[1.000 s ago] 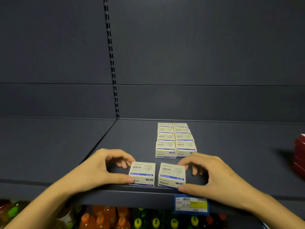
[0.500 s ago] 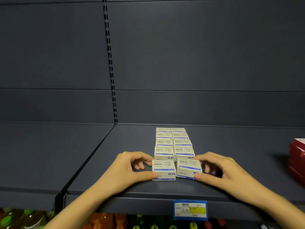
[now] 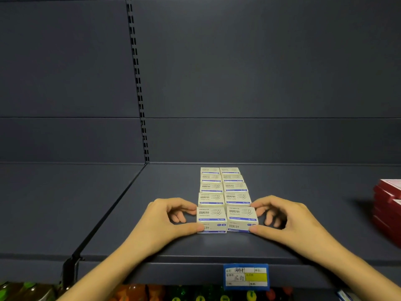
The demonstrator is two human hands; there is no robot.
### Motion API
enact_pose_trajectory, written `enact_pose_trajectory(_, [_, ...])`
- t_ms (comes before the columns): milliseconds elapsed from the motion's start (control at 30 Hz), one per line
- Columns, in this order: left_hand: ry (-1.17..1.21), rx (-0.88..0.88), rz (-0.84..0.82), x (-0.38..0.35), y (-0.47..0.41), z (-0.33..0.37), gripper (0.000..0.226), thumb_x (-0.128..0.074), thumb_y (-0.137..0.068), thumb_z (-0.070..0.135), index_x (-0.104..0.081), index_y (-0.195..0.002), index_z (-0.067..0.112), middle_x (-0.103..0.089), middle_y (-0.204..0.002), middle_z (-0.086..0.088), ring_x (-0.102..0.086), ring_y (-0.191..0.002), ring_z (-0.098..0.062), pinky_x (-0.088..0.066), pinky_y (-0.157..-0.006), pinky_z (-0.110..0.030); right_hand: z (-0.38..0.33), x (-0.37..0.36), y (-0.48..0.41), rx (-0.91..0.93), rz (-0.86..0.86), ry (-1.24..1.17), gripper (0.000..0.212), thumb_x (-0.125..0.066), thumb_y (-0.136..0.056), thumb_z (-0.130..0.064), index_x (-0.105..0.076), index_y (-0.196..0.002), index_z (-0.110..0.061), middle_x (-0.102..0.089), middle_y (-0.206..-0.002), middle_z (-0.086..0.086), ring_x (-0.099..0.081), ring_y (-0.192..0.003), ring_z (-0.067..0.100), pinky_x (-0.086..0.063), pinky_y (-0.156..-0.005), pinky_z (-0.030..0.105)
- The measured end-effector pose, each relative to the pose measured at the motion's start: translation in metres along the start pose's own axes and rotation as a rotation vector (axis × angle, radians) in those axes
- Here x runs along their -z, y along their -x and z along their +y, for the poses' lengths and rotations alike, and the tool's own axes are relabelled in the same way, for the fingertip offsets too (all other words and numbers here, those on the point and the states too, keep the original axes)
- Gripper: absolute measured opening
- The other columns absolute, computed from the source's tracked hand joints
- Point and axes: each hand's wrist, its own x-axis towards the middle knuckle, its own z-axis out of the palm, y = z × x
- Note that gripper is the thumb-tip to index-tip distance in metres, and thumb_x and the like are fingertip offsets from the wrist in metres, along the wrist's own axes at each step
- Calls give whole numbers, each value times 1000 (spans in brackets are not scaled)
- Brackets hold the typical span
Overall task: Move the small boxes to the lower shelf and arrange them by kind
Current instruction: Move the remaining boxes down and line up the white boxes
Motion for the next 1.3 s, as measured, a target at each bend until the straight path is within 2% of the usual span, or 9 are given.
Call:
enact_pose_trajectory(233, [-13, 9, 14, -2, -2, -1, 27, -80, -63, 33, -74, -89, 26, -74, -78, 12, -57, -63, -3, -48, -61, -12, 0, -1, -1, -54, 0, -73, 35, -84, -60, -33, -63, -87, -34, -68, -84, -14, -55, -59, 4, -45, -56, 11])
enact_pose_trajectory(467, [114, 39, 58, -1, -9, 0, 48, -64, -55, 63, -67, -80, 23, -68, -80, 3, -56, -67, -5, -44, -65, -13, 2, 4, -15, -174, 12, -269, 46, -69, -56, -56, -62, -91, -27, -63, -84, -7, -56, -67, 3, -46, -64, 12])
enact_pose_trajectory(633, [323, 169, 87, -1, -62, -2, 20, -49, -88, 44, -61, -96, 29, -63, -108, 8, -58, -104, -11, -42, -95, -25, 14, -2, -61, -328, 30, -336, 14, -47, -90, -46, -56, -95, -36, -60, -110, -14, -57, -104, 7, -43, -98, 30])
enact_pose_trajectory(833, [257, 322, -17, -26, -118, -2, 55, -26, -95, 52, -33, -140, 20, -36, -148, 0, -33, -136, -19, -20, -115, -37, 15, -23, -113, -371, 12, -261, 40, -30, -97, -47, -48, -123, -24, -48, -127, -8, -44, -117, 11, -30, -96, 27])
enact_pose_trajectory(967, [269, 333, 1, -41, -132, -4, 51, -25, -96, 49, -46, -129, 17, -51, -133, 0, -48, -122, -18, -29, -109, -36, 19, -27, -130, -359, 132, -233, 46, -31, -98, -39, -47, -129, -9, -47, -138, 2, -45, -120, 16, -31, -98, 27])
enact_pose_trajectory(1033, [293, 329, 15, -44, -137, -7, 42, -26, -96, 48, -50, -115, 20, -57, -119, 4, -53, -107, -13, -33, -99, -31, 23, -29, -135, -371, 89, -251, 49, -28, -98, -42, -43, -136, -15, -44, -142, 0, -42, -128, 16, -29, -109, 34])
enact_pose_trajectory(1100, [293, 312, 26, -45, -141, -10, 37, -27, -96, 47, -52, -110, 24, -58, -108, 7, -55, -96, -8, -33, -92, -29, 23, -35, -138, -370, 13, -190, 52, -26, -98, -44, -48, -132, -11, -49, -138, 3, -48, -122, 18, -34, -105, 34])
enact_pose_trajectory(1167, [287, 294, 15, -45, -143, -13, 39, -28, -96, 46, -55, -111, 23, -61, -106, 5, -58, -97, -9, -37, -91, -29, 21, -39, -139, -349, -6, -133, 55, -27, -98, -42, -52, -119, 2, -58, -123, 13, -56, -107, 25, -41, -92, 37])
enact_pose_trajectory(1300, [266, 287, 10, -44, -144, -16, 42, -28, -97, 45, -56, -115, 20, -62, -112, 2, -58, -103, -12, -37, -90, -28, 21, -37, -137, -324, -8, -137, 56, -28, -98, -41, -50, -116, 7, -59, -116, 18, -55, -108, 26, -41, -96, 36])
